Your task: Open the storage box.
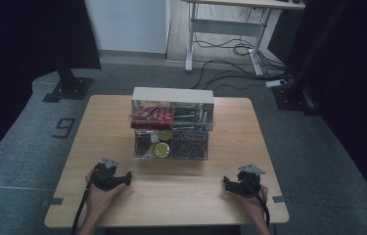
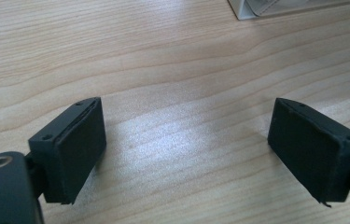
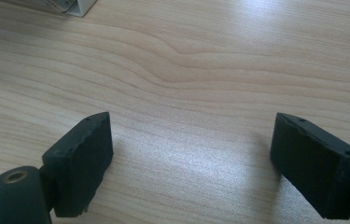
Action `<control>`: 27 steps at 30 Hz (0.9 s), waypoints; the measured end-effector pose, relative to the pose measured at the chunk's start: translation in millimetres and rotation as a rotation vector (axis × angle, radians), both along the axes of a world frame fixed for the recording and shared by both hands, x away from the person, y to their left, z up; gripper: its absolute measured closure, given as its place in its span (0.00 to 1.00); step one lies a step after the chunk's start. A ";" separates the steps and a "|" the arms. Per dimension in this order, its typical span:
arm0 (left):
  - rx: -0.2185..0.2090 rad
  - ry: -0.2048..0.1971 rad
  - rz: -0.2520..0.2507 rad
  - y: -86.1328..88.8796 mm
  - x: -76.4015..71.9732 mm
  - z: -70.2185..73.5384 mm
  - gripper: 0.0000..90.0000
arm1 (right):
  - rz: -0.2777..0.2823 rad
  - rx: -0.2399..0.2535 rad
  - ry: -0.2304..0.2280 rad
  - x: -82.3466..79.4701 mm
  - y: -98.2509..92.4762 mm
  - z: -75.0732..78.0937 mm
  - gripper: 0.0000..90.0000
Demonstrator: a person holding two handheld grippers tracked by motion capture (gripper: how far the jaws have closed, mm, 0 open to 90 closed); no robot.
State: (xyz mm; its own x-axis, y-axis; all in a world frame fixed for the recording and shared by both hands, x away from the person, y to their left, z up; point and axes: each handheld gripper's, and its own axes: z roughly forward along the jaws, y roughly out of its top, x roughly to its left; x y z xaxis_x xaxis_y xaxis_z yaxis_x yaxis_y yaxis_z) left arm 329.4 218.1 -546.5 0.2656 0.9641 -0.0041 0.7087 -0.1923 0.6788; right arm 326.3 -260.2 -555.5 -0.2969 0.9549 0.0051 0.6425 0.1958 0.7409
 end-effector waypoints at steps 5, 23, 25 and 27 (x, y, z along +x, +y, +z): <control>-0.007 -0.009 0.005 1.6 -2.0 0.1 0.17 | -0.004 0.002 0.000 0.0 -0.1 0.0 0.15; -0.095 -0.093 0.047 18.3 -21.1 25.1 0.46 | -0.007 0.003 -0.001 0.0 -0.3 0.0 0.16; -0.103 -0.102 0.046 19.7 -22.7 27.4 0.49 | -0.008 0.003 -0.001 0.0 -0.3 0.0 0.16; -0.123 -0.114 0.050 23.9 -26.6 34.2 0.58 | -0.008 0.004 -0.001 0.0 -0.4 0.1 0.16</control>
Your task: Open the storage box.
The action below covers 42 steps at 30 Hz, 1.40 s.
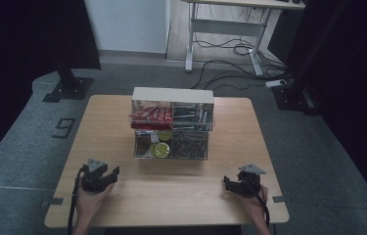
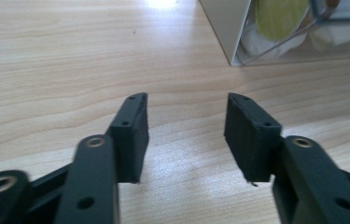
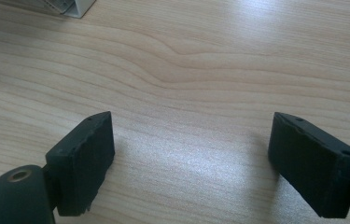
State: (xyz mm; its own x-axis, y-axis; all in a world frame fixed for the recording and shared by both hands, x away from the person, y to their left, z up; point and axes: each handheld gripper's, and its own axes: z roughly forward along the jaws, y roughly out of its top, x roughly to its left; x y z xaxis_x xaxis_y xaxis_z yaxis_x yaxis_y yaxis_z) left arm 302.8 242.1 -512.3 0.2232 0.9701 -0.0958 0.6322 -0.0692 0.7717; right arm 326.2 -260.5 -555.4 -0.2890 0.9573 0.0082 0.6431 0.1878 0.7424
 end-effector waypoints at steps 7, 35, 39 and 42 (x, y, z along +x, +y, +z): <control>-0.022 -0.023 0.020 7.2 -6.7 9.2 0.78 | -0.002 0.001 0.000 0.1 -0.1 0.0 0.17; -0.124 -0.123 -0.130 -6.0 -15.1 63.2 1.00 | -0.009 0.002 -0.004 0.4 -0.5 0.1 0.18; -0.130 -0.130 -0.154 -11.7 -12.5 69.4 1.00 | -0.009 0.002 -0.004 0.4 -0.5 0.1 0.18; -0.132 -0.130 -0.163 -13.9 -10.8 72.8 1.00 | -0.009 0.002 -0.004 0.4 -0.5 0.1 0.18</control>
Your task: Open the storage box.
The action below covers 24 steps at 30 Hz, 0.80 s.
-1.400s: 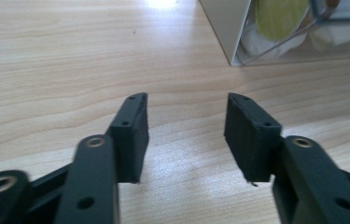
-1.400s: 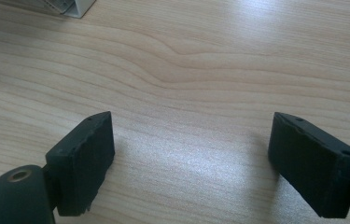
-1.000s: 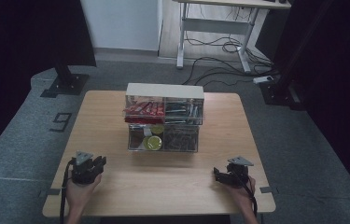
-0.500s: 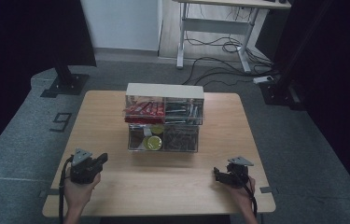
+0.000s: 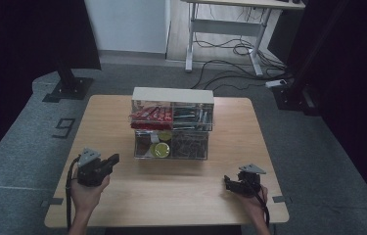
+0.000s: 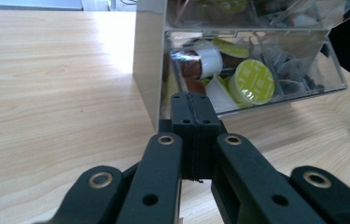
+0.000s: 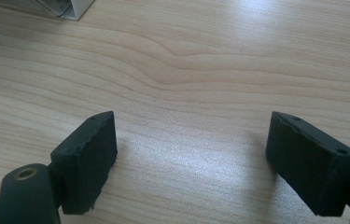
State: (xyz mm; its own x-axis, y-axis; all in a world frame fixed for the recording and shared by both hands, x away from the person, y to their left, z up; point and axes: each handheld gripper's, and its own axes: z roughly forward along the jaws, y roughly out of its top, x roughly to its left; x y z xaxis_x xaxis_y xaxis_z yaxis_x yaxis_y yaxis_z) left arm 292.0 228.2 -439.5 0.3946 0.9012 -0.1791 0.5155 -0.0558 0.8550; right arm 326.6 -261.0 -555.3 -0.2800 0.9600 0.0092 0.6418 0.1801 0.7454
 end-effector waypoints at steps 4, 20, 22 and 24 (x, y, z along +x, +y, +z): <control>-0.013 -0.004 -0.017 -3.0 3.0 8.0 1.00 | 0.000 0.000 0.000 0.0 0.0 0.0 0.19; -0.051 -0.060 -0.060 -13.5 12.1 47.4 1.00 | 0.000 -0.001 -0.001 0.3 0.1 0.0 0.19; -0.054 -0.058 -0.065 -14.0 12.9 48.4 1.00 | 0.000 -0.001 -0.001 0.2 0.1 0.0 0.19; -0.055 -0.059 -0.068 -15.5 14.2 50.1 1.00 | 0.000 -0.001 -0.001 0.3 0.1 0.0 0.19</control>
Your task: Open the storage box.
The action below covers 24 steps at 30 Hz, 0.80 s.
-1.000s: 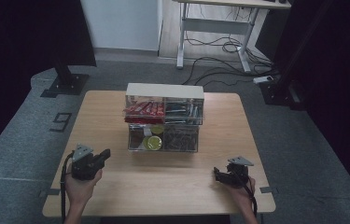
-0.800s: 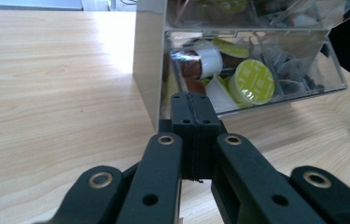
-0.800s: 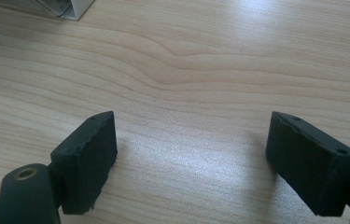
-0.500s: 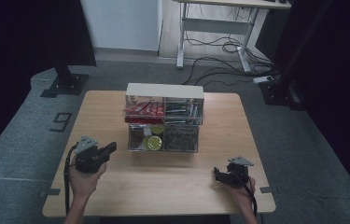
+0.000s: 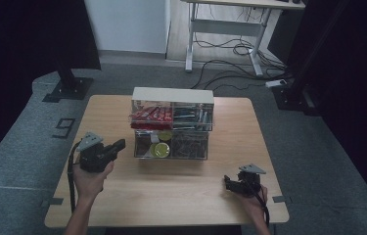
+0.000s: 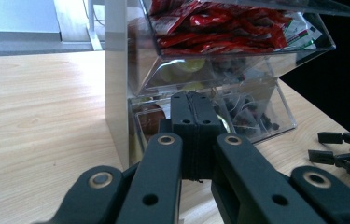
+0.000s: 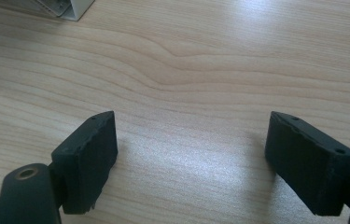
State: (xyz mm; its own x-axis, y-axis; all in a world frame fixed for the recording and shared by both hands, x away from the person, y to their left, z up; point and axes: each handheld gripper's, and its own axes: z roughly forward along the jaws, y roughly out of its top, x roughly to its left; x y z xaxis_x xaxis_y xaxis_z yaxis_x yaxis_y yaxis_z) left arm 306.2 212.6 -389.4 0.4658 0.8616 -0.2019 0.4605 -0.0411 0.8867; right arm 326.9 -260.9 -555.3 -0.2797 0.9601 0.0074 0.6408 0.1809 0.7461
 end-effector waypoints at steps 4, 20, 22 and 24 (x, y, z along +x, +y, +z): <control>0.004 -0.008 -0.009 -3.4 1.8 5.0 1.00 | 0.001 0.000 0.000 0.2 0.0 0.0 0.19; 0.026 -0.006 -0.052 -19.8 11.7 15.7 1.00 | 0.002 -0.001 -0.001 0.6 0.3 0.0 0.19; 0.023 -0.009 -0.056 -20.9 12.8 17.2 1.00 | 0.002 -0.001 -0.001 0.6 0.4 0.1 0.19; 0.023 -0.011 -0.058 -22.0 13.7 18.7 1.00 | 0.002 -0.001 -0.001 0.6 0.4 0.1 0.19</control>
